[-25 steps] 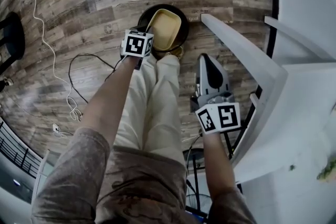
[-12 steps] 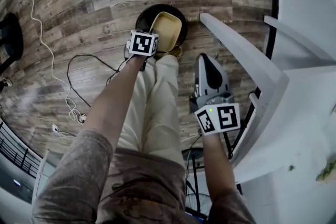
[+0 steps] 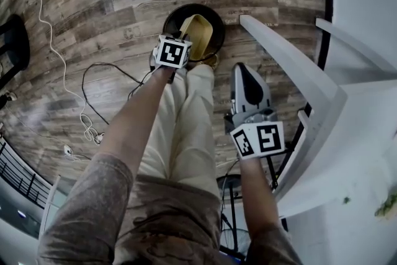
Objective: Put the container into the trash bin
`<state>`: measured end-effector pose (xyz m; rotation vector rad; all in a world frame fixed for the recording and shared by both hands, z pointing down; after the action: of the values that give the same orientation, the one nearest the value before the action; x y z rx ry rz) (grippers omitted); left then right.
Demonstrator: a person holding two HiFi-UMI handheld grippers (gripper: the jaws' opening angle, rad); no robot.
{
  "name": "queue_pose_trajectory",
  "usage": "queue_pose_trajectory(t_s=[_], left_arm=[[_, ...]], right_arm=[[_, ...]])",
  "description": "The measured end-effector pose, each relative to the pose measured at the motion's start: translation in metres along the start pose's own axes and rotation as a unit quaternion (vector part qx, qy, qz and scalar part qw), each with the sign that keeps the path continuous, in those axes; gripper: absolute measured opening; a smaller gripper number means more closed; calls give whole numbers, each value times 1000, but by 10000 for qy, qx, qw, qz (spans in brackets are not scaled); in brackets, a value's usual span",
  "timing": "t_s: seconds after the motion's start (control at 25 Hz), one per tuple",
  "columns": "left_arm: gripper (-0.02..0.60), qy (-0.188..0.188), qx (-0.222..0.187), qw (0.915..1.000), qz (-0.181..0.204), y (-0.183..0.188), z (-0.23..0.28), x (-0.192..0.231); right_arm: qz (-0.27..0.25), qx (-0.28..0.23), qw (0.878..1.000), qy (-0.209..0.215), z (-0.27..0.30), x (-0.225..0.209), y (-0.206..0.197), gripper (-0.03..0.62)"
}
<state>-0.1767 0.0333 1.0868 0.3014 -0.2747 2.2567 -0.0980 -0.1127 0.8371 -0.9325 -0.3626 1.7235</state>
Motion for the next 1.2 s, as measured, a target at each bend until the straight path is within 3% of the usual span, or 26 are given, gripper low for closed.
queue_pose_trajectory(t_s=[0.2,0.4,0.72,0.84,1.2], left_arm=[[252,12,1,9999,168,1,2,-4],[342,8,-5,9998,223,1,7,-5],[356,-107,-38,9996,272,3,-7,-9],[356,-245,-74,9997,17,4,-25,-12],[356,-556,-647,9951,-491,29,-132,-25]], right_arm=[[32,55,10000,-27,0,1,-7,2],[52,49,10000,-33,0,-1,-9,2],[9,73,10000,-6,-3,2,-8,2],[-35,71,10000,16,-7,7,-2,2],[-189,-89,9997,93,-35,47,48,2]])
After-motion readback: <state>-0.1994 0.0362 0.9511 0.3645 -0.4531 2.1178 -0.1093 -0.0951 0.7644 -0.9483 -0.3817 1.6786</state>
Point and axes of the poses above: the fingertips, and each gripper's own axes: z forward along the fingers, x to its left, y out of its top, the point moved 4 cm from there along -z, backward along the fingers, and after that the axes turned 8 degrees about x, right-handed, at the moved point
